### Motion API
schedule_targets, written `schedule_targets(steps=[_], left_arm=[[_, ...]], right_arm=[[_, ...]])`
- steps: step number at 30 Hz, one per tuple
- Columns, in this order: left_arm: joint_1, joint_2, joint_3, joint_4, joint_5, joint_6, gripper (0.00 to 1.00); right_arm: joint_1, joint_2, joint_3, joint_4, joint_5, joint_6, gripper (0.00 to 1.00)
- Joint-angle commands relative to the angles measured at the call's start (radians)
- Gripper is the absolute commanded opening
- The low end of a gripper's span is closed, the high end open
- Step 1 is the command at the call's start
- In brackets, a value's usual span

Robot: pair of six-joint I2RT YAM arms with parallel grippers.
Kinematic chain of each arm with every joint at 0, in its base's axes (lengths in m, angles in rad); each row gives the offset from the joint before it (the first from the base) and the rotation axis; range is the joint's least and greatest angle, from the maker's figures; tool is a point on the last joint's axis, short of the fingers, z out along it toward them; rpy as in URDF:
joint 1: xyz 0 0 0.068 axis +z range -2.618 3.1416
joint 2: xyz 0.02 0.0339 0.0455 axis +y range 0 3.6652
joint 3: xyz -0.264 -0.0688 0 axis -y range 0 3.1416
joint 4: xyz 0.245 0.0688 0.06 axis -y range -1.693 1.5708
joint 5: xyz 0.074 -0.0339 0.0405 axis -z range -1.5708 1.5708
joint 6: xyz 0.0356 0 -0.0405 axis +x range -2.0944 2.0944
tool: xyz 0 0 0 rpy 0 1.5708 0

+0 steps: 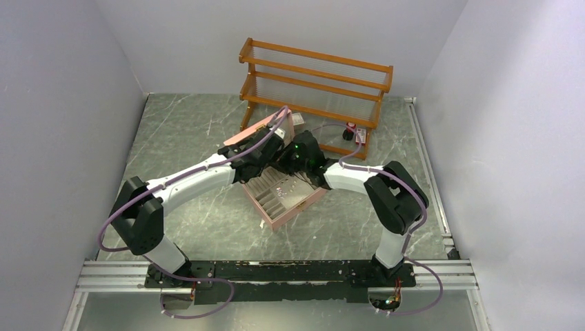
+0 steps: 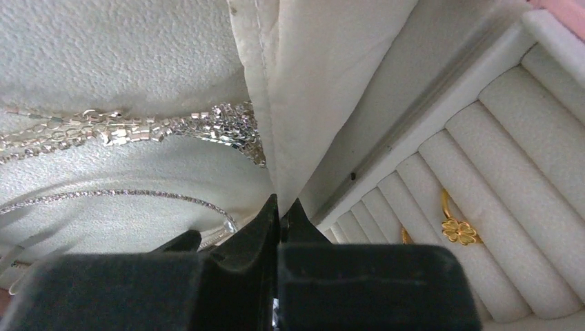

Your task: Organize the mixed jewelry

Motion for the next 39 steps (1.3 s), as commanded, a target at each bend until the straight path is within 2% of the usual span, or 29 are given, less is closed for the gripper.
schedule_targets(steps=[1,10,21,27,32,39], left_arm=[[0.007,-0.010,-0.004,0.023,-0.034,0.021,0.26],[0.011,-0.006,-0.019,0.008,-0.039,0.003,0.23],[0.037,0.013,0.013,0.017,-0.027,-0.060,0.22],[0.039,0.002,0.025,0.005,0.038,-0.089,0.23],[0.038,-0.063,0.031,0.013,0.129,-0.111,0.28],[0.039,-0.108,0.027,-0.012,0.157,-0.104,0.33]], right_arm=[[0.012,-0.049,-0.029,0.017,-0.063,-0.042,0.00],[0.010,-0.060,-0.053,0.051,-0.125,-0.102,0.00],[0.010,-0.046,-0.098,0.044,-0.221,-0.290,0.00],[0.011,-0.045,-0.114,0.046,-0.200,-0.271,0.00],[0.011,-0.042,-0.095,0.024,-0.161,-0.237,0.00],[0.010,-0.050,-0.112,0.024,-0.116,-0.170,0.00]])
